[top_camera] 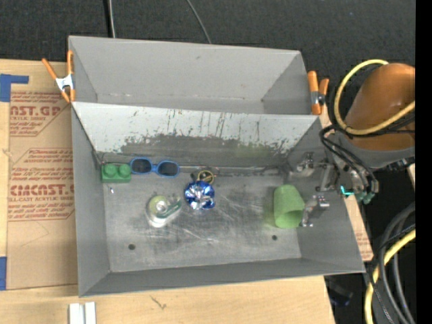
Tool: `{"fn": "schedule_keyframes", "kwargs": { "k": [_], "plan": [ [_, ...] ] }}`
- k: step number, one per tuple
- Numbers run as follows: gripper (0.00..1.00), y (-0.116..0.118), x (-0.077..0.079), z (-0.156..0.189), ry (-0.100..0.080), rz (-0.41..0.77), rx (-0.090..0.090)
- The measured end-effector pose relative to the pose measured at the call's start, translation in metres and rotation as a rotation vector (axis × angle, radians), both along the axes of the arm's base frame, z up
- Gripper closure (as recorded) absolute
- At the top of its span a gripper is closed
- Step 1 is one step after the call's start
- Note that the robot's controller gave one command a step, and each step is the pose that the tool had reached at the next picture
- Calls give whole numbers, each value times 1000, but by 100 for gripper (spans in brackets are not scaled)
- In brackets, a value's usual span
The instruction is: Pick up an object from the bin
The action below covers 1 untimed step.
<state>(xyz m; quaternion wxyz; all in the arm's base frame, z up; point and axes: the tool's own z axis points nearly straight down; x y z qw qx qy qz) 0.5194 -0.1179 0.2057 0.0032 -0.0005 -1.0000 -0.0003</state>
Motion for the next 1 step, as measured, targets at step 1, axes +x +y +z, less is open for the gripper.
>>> {"fn": "schedule_keyframes", "kwargs": {
  "k": [1],
  "plan": [
    [0, 10, 3, -134, -15, 138, -1]
  ]
}}
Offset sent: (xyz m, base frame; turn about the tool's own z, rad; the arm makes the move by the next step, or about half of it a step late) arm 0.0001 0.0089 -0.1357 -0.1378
